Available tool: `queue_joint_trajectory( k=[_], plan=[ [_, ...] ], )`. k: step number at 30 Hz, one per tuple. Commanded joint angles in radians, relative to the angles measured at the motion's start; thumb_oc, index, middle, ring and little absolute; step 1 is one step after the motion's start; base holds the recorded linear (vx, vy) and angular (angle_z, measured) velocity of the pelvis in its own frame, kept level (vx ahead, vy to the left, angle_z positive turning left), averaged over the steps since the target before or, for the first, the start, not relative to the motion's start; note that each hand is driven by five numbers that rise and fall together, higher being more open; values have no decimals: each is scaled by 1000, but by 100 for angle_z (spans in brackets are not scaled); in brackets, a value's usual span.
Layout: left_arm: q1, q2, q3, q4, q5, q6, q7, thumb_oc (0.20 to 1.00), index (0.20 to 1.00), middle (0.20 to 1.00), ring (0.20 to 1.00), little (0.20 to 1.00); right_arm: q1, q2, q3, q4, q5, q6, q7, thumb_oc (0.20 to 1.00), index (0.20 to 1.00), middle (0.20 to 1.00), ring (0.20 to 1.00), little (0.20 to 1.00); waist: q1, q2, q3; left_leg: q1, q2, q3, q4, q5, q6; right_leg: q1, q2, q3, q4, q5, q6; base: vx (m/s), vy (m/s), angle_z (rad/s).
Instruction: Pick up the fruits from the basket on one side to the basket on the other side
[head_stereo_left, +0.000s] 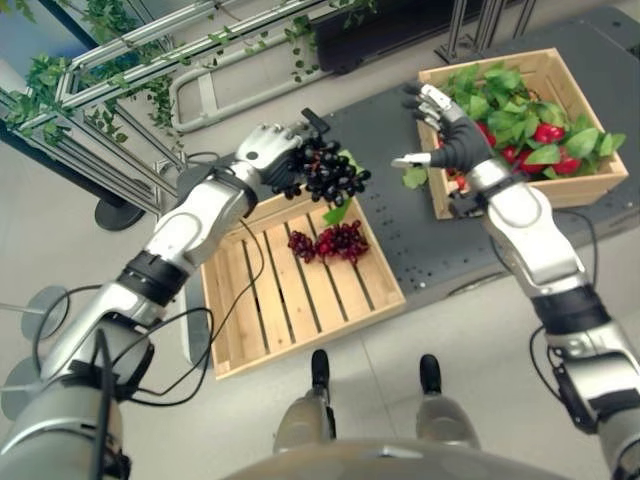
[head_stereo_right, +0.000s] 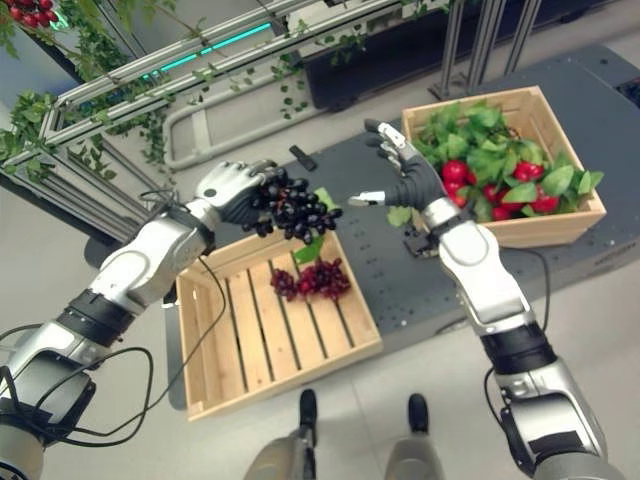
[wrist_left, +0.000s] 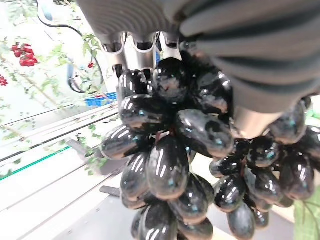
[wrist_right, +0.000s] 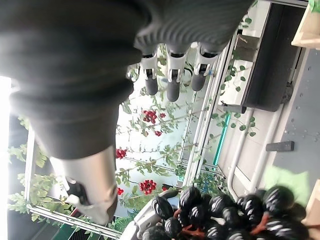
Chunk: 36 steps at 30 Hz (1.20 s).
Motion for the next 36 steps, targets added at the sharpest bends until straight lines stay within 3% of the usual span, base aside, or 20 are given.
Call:
queue_joint_trajectory(
  k=[1,11,12,18,19,21,36],
  plan=[
    [-129,-25,-8,81,-11,28,67,200,200,200,200,200,-73,21,37,2,-28,-38,-38,1000,1000,1000,1000,1000,10,-52,-117,-53,-12,-6,64,-44,-10,-5,78,18,81,-198,-46,3,8,3],
    [-198,-35,-40,151,-36,53,93,200,200,200,200,200,-142,42,86,93,-88,-24,-60,1000,1000,1000,1000,1000,15,-52,-118,-69,-13,-11,61,-22,-10,-11,77,12,77,-181,-43,-11,3,0],
    [-153,30,-4,167,-34,68,111,200,200,200,200,200,-123,28,68,78,-104,-11,-50,1000,1000,1000,1000,1000,25,-51,-117,-69,-12,-11,62,-23,-10,-9,77,8,76,-181,-44,0,0,0],
    [7,61,101,56,-24,45,91,200,200,200,200,200,11,43,8,74,-162,-14,-53,1000,1000,1000,1000,1000,27,-59,-120,-61,-13,-14,61,-35,-8,0,75,5,73,-192,-45,16,-4,3],
    [-123,30,65,60,-46,42,65,200,200,200,200,200,39,46,31,92,-165,-10,-45,1000,1000,1000,1000,1000,4,-55,-126,-58,-13,-12,61,-36,-8,3,76,8,74,-194,-43,30,-1,9],
    [-150,23,52,74,-51,42,77,200,200,200,200,200,67,41,14,84,-166,-15,-38,1000,1000,1000,1000,1000,7,-58,-122,-55,-14,-12,63,-38,-7,6,74,6,75,-195,-41,25,0,9],
    [-167,13,37,65,-27,44,88,200,200,200,200,200,278,78,17,59,-185,-43,-2,1000,1000,1000,1000,1000,-3,-52,-124,-47,-17,-10,64,-42,-5,19,65,-2,73,-198,-36,1,0,0]
  ],
)
